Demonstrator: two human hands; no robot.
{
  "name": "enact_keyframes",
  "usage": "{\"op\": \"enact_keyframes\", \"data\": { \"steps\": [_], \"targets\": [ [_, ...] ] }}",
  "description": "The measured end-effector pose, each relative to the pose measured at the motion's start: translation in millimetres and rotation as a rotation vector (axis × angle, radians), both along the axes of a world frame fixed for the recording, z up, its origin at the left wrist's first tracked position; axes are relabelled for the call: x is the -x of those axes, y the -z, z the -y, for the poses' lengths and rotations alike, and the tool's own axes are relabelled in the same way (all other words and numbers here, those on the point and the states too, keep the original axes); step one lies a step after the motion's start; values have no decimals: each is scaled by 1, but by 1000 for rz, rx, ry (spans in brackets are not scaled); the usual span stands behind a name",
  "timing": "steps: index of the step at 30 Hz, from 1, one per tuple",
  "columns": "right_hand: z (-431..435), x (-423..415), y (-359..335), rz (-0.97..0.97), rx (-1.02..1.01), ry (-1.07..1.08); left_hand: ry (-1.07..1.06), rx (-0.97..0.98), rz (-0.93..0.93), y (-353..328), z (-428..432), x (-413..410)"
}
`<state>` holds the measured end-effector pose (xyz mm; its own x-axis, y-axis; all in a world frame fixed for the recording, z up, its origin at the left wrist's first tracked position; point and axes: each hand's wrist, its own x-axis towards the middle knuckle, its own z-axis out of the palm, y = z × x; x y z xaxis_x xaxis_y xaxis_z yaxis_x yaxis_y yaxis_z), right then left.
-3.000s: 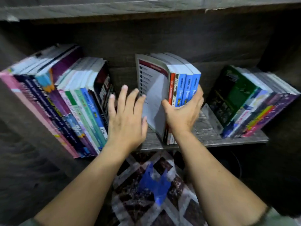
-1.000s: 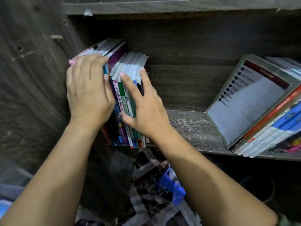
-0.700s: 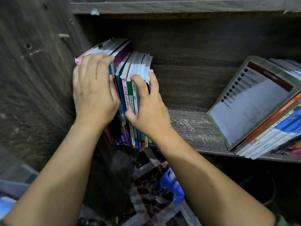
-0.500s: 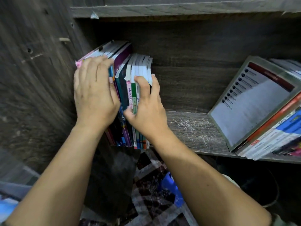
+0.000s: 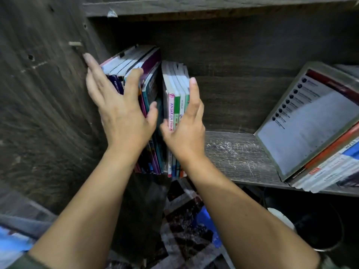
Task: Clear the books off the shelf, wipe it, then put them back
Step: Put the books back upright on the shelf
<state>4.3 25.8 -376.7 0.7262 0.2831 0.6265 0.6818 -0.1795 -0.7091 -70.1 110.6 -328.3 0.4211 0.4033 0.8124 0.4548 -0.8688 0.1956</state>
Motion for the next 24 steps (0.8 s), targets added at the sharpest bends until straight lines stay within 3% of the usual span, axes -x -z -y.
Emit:
{"op": "enact_keyframes", "data": {
  "steps": [4,7,11,15,24],
  "targets": [
    [13,-6,-3,21,23,23,64,-51,120,-3,-10,2],
    [22,-10,-2,38,29,41,106,121,277,12,-1,-5],
    [29,-14,-1,67,30,34,71,345,164,43,22,-21],
    [35,-16,3,73,-16,57,39,268,78,45,44,-37],
    [99,-46,4,116,-64,204,91,358,47,52,108,-69]
  ]
}}
